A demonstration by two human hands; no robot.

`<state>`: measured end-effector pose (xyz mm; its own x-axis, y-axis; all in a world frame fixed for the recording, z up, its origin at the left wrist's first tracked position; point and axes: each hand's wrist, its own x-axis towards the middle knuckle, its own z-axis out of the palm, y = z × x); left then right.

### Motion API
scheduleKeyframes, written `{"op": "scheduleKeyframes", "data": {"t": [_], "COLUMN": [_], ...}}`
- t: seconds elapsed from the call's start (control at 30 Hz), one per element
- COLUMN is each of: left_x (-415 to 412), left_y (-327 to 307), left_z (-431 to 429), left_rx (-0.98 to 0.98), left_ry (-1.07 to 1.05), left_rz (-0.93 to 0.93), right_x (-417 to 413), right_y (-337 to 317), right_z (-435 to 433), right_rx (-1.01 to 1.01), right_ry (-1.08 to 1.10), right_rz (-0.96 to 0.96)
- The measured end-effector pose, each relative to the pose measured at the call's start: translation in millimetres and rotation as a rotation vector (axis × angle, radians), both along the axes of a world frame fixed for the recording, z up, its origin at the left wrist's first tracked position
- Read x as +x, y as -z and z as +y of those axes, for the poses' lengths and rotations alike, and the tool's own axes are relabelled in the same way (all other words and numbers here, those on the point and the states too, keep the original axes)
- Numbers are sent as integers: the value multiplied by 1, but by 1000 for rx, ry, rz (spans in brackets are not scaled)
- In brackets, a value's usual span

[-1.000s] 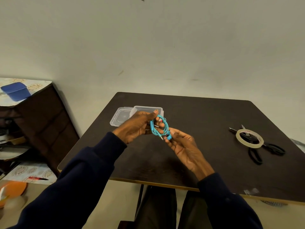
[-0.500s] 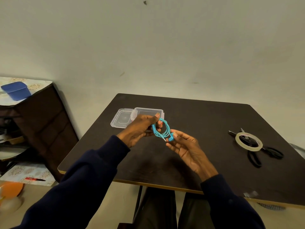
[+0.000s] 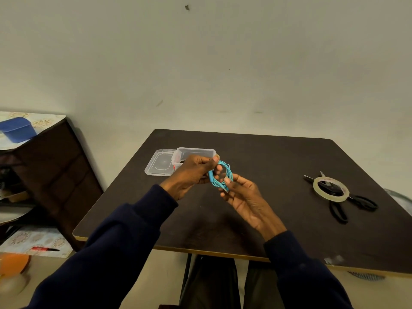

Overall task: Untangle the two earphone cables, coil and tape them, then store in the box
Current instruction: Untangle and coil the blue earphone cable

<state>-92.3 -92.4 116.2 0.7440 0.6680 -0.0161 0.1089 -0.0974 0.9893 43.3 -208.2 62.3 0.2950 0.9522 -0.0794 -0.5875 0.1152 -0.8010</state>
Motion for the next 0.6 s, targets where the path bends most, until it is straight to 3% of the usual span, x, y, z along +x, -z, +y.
{"op": "scheduleKeyframes", "data": {"t": [0.37,0.6], "left_x": [22,34], "left_y": [1,36], "left_z": [4,3], "left_rx": [-65,-137], "left_ry": [62,62], "left_rz": [60,170], "right_x": [24,45], "right_y": [17,28], "right_z": [-10,-39], "right_rx": [-4,-126], "right_ry": [-6,172], "right_rz": [84,-196]}}
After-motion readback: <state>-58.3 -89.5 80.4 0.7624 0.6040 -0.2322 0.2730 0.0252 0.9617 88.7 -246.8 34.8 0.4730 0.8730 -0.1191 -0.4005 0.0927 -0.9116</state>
